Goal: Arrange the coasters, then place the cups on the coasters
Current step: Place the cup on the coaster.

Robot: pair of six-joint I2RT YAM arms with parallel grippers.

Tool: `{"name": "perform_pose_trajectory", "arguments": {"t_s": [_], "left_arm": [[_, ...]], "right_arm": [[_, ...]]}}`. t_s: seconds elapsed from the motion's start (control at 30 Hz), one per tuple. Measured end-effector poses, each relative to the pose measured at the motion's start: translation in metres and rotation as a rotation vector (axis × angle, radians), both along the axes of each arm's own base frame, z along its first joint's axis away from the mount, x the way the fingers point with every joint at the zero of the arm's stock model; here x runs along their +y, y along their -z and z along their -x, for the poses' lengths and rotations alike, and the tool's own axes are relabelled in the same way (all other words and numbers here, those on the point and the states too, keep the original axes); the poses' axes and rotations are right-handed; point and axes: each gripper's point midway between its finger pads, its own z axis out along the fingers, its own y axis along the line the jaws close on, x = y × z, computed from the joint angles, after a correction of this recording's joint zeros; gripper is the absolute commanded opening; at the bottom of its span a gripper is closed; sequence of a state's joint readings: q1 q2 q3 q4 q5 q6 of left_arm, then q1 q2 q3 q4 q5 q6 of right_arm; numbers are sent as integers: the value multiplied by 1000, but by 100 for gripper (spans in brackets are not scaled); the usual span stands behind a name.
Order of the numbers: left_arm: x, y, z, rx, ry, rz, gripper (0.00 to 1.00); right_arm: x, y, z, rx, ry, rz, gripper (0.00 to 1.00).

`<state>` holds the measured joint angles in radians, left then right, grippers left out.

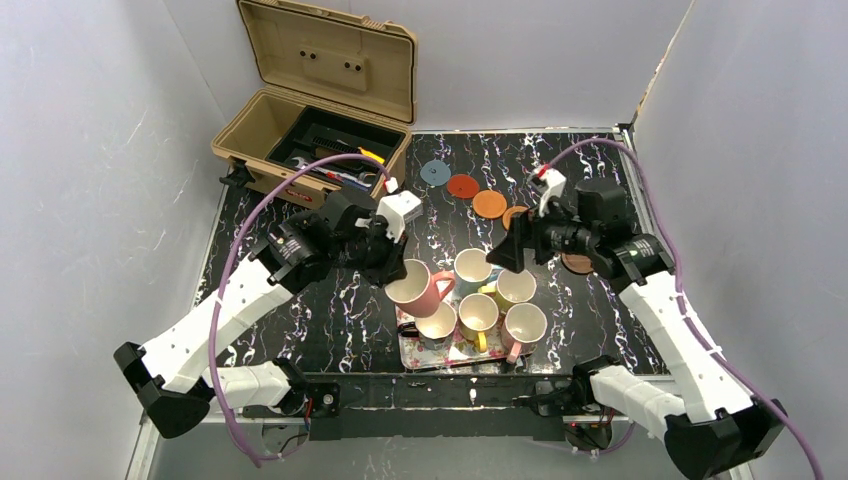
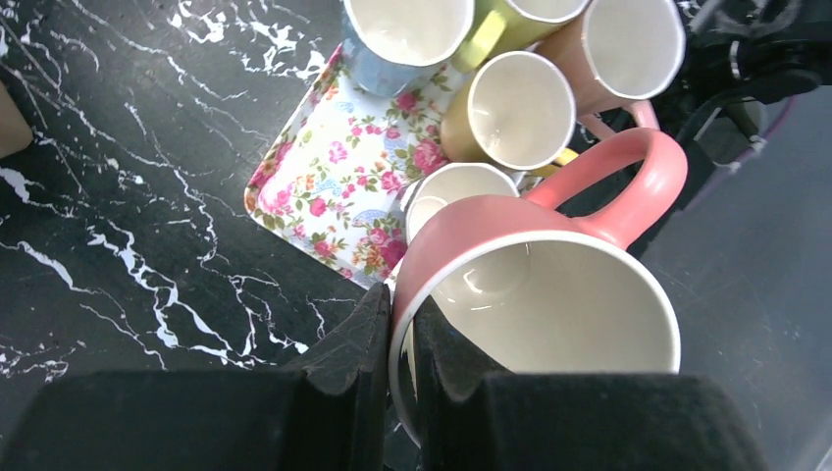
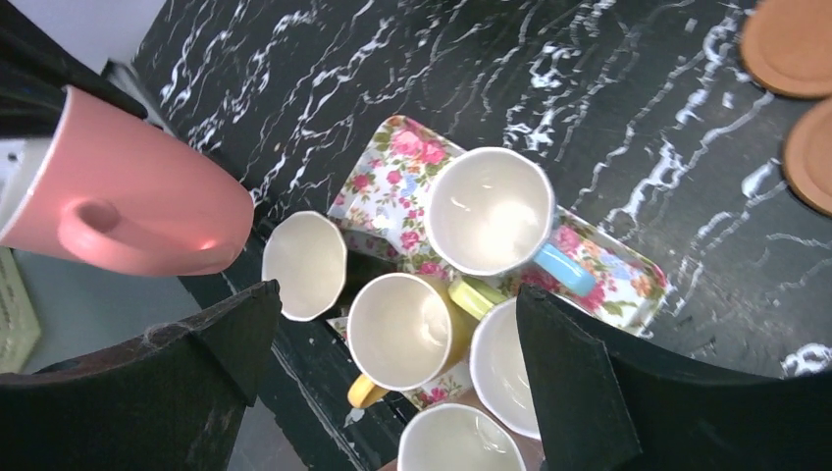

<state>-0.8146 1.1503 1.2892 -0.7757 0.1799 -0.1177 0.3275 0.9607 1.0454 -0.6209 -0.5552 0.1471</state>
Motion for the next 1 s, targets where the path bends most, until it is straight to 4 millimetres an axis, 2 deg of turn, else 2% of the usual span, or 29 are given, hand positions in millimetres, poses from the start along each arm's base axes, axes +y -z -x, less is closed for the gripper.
{"name": "perform_pose_trajectory", "arguments": {"t_s": [0.17, 0.33, 0.47, 0.6, 0.7, 0.83, 1.0], "left_arm": [[-5, -16, 9, 1, 72, 30, 0], [-8, -5, 16, 61, 127, 5, 0], [-5, 6, 28, 125, 175, -26, 0], [3, 10, 36, 155, 192, -63, 0], [5, 7, 35, 143, 191, -72, 0], [6, 5, 33, 122, 202, -73, 0], [10, 6, 35, 115, 217, -89, 0]], "right_arm": [[37, 6, 26, -20, -160, 53, 96], [73, 23, 56, -26, -296, 133, 95], [91, 39, 72, -38, -357, 209, 94], [97, 45, 81, -55, -389, 245, 93], [95, 43, 79, -76, -372, 267, 94], [88, 33, 78, -106, -351, 264, 97], [83, 9, 85, -151, -359, 206, 98]]}}
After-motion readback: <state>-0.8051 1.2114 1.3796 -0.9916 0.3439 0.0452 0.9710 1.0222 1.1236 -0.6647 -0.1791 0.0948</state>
